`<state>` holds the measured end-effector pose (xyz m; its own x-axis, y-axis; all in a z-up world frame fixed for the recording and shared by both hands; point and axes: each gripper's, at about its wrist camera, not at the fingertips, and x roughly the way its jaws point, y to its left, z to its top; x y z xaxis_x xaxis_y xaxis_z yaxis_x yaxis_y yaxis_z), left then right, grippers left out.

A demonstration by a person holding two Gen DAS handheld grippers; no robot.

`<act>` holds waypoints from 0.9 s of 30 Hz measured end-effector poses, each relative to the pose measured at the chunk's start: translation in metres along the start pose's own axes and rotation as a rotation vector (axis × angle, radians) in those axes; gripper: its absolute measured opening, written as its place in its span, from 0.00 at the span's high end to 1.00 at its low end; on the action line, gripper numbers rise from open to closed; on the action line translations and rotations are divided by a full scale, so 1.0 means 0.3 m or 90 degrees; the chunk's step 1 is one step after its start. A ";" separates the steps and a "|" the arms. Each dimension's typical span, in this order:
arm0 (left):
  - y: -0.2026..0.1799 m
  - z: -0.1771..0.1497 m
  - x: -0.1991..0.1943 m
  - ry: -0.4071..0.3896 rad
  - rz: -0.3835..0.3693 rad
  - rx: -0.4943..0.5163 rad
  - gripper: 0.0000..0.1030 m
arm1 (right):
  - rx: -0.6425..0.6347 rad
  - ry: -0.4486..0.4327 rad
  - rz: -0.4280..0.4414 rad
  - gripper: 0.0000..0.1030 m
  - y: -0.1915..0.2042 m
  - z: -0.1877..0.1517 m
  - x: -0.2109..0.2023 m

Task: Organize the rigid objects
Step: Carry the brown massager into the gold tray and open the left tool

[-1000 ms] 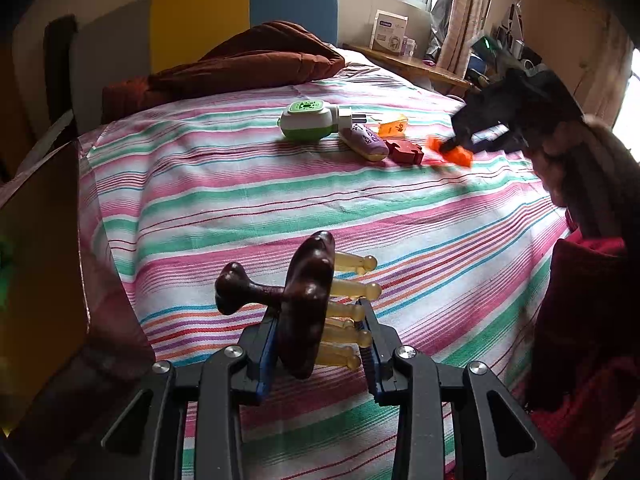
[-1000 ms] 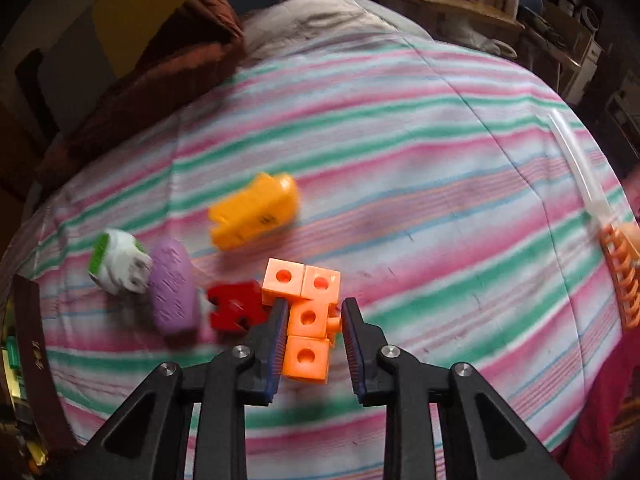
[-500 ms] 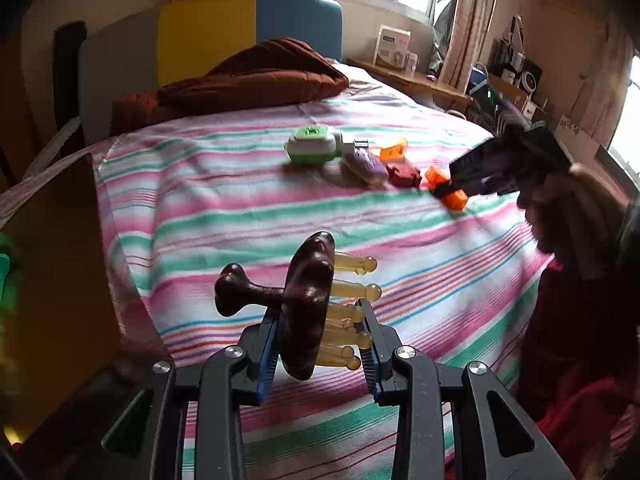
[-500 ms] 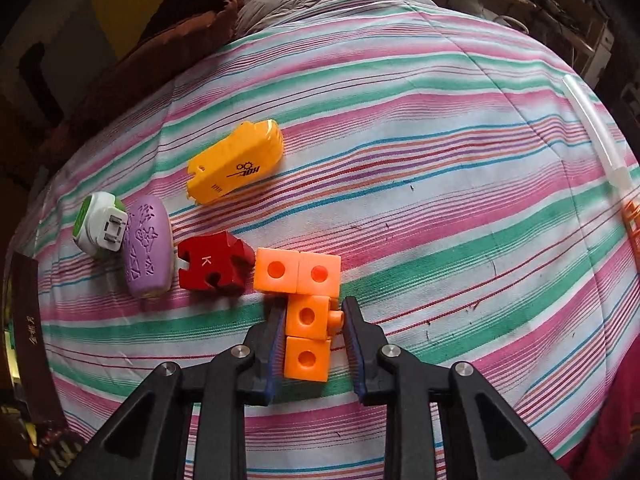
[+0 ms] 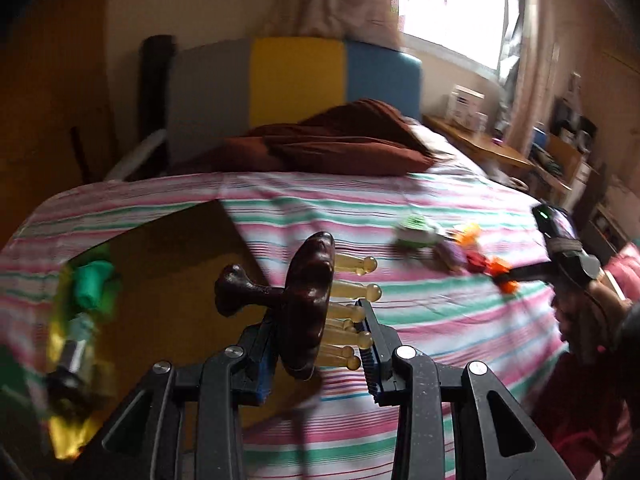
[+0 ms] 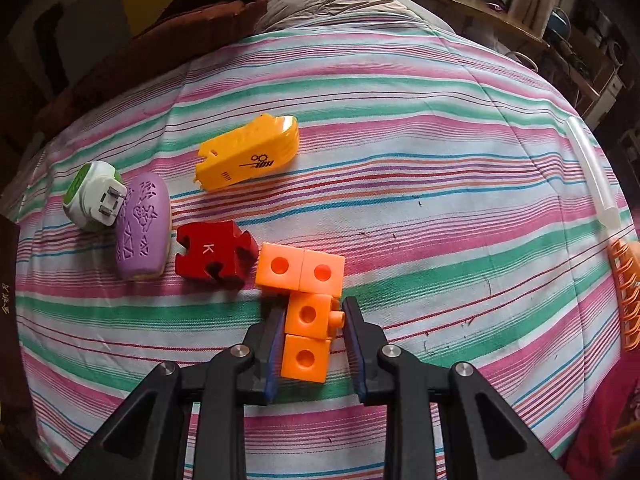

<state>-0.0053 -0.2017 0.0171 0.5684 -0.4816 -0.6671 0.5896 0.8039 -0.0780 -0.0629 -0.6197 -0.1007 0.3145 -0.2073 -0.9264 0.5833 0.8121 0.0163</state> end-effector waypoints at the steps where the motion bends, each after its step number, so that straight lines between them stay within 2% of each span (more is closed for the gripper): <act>1: 0.025 0.003 -0.007 0.000 0.014 -0.009 0.65 | -0.009 -0.002 -0.006 0.74 0.007 -0.003 -0.001; 6: 0.152 -0.015 -0.041 0.002 0.082 -0.046 0.65 | -0.027 -0.009 -0.022 0.74 0.061 -0.012 0.005; 10: 0.225 -0.040 -0.052 0.009 0.111 -0.070 0.65 | -0.032 -0.012 -0.026 0.74 0.083 -0.019 0.007; 18: 0.321 -0.115 -0.060 0.029 0.140 -0.109 0.65 | -0.046 -0.019 -0.040 0.74 0.097 -0.026 -0.016; 27: 0.378 -0.166 -0.056 0.042 0.148 -0.136 0.65 | -0.051 -0.023 -0.047 0.74 0.110 -0.032 -0.021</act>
<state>0.0234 -0.0849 -0.0174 0.6309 -0.2586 -0.7315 0.3106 0.9482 -0.0674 -0.0529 -0.5864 -0.0980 0.3002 -0.2868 -0.9098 0.5451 0.8343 -0.0831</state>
